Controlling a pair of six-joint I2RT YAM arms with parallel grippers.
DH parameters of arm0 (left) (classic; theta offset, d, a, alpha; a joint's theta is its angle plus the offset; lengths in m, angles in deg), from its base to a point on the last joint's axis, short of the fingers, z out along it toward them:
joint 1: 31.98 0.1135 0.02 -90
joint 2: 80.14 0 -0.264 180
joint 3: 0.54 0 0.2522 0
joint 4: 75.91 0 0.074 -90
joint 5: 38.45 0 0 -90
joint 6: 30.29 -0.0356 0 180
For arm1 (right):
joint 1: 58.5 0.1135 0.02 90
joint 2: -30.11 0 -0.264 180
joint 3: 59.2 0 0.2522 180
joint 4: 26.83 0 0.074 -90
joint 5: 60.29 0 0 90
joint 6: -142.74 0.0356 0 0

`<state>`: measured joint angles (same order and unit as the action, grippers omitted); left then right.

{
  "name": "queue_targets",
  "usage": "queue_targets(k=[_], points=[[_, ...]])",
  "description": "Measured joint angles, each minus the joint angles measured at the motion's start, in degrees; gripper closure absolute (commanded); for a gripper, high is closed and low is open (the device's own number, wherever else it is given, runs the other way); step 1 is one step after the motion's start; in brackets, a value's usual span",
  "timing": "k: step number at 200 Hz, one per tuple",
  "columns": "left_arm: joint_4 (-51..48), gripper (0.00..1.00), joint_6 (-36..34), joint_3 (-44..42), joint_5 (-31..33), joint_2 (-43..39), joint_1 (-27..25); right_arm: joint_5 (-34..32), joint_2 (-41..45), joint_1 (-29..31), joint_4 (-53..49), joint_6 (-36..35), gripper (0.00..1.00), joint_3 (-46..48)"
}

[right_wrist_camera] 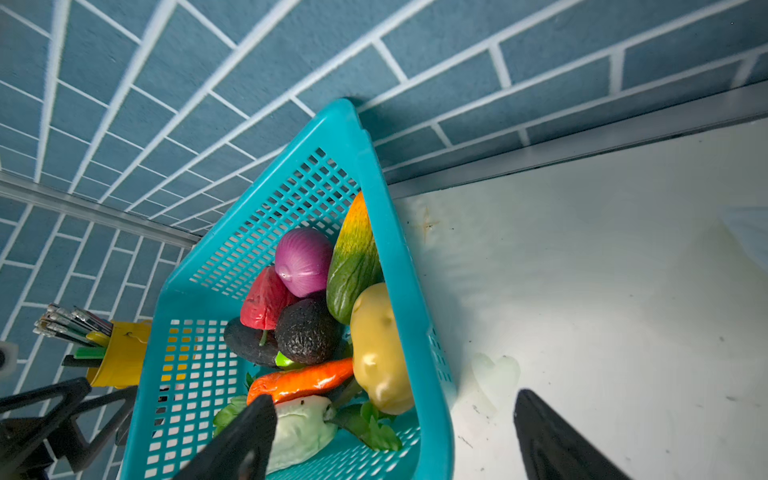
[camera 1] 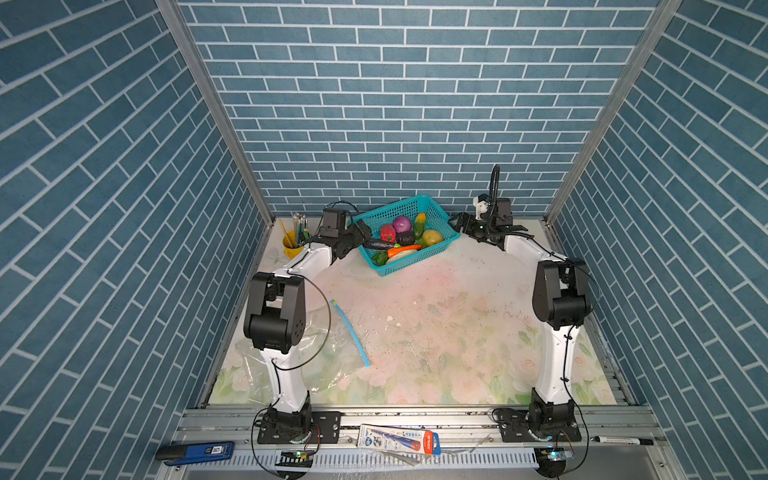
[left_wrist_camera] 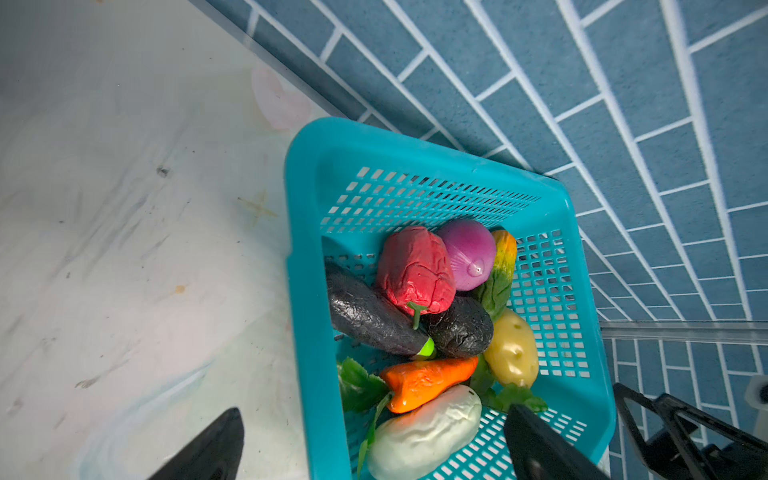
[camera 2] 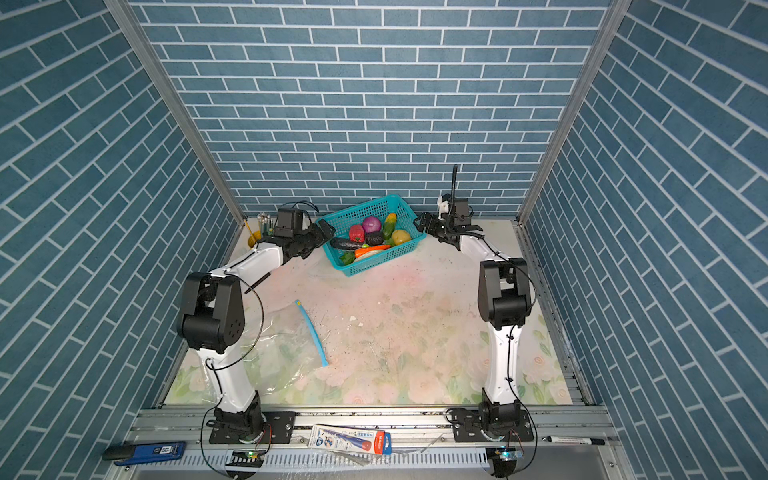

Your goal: Place the food in the zip-top bag and seal the zipper

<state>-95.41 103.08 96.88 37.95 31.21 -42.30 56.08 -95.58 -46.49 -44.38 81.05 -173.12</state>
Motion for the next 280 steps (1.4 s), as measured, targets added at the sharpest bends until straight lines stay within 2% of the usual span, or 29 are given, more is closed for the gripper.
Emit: queue_targets(k=[39,96,123,138,196,280], points=[[-0.17,0.01,-0.52,2.03,-2.03,2.34,-0.17,3.52,-3.5,0.5,1.27,-0.22,0.27,-1.2],[-0.59,0.05,-1.73,4.66,-4.98,4.63,-0.37,7.17,-3.74,0.81,4.79,-0.07,0.32,-0.39],[-1.68,0.05,-2.82,6.14,-5.84,5.42,-0.46,8.83,-3.56,0.13,6.27,-0.07,0.43,1.16],[-2.32,0.06,-3.28,6.71,-6.1,5.7,-0.52,9.55,-3.1,-0.2,6.91,-0.13,0.44,2.43],[-5.18,0.07,-4.33,11.5,-5.51,7.72,-1.99,8.96,4.22,-1.01,7.13,-0.59,0.45,10.75],[-7.54,0.07,-4.87,17.27,-4.48,10.93,-5.64,3.74,17.68,-1.36,6.78,-3.17,0.47,25.64]])
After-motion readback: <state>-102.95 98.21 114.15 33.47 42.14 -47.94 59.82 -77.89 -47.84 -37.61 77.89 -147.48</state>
